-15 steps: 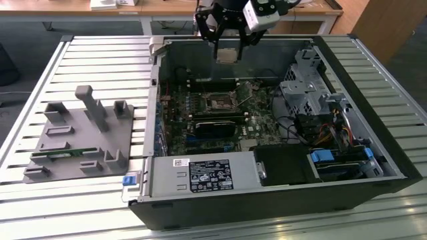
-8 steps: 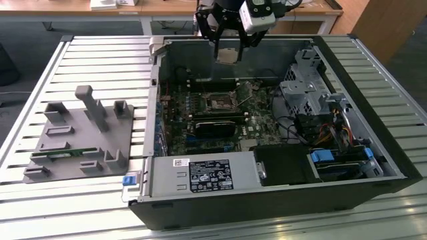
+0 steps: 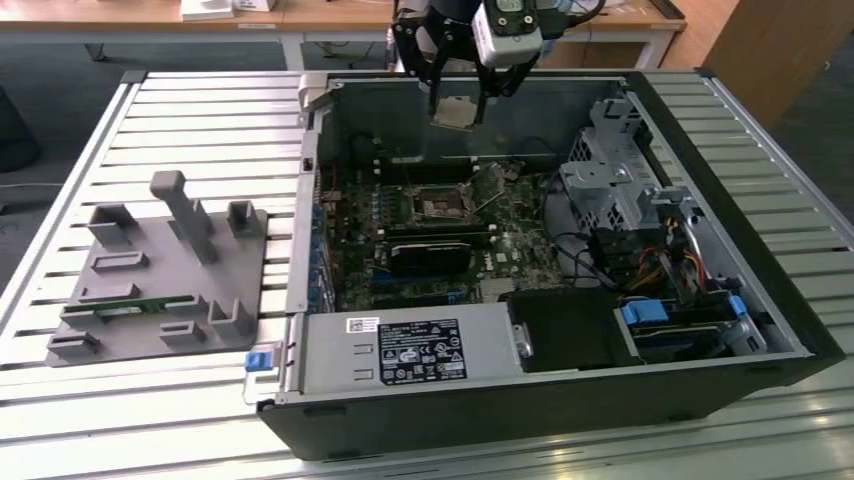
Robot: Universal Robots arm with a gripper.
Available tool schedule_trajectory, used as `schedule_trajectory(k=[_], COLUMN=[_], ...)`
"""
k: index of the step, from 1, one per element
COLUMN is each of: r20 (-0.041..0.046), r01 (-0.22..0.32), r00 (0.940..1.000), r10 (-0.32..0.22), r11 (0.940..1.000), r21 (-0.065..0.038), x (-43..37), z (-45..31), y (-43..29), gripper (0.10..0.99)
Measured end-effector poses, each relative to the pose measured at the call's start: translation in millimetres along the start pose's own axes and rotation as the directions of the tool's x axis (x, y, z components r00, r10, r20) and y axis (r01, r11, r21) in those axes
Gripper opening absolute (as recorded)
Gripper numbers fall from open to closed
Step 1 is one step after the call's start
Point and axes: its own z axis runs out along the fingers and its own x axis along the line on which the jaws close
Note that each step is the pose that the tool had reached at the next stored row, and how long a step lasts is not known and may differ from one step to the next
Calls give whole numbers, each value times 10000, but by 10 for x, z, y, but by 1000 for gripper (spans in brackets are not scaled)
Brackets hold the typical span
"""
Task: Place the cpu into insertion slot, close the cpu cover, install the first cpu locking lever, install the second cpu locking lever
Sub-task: 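Place the cpu into insertion slot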
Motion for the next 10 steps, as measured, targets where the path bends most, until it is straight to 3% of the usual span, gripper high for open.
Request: schedule_trajectory(k=[10], r20=[44], r01=[-494], r00=[9988], r10=[494], r11=[9988], r21=[-9], x=[2], z=[4], y=[-1], gripper=[541])
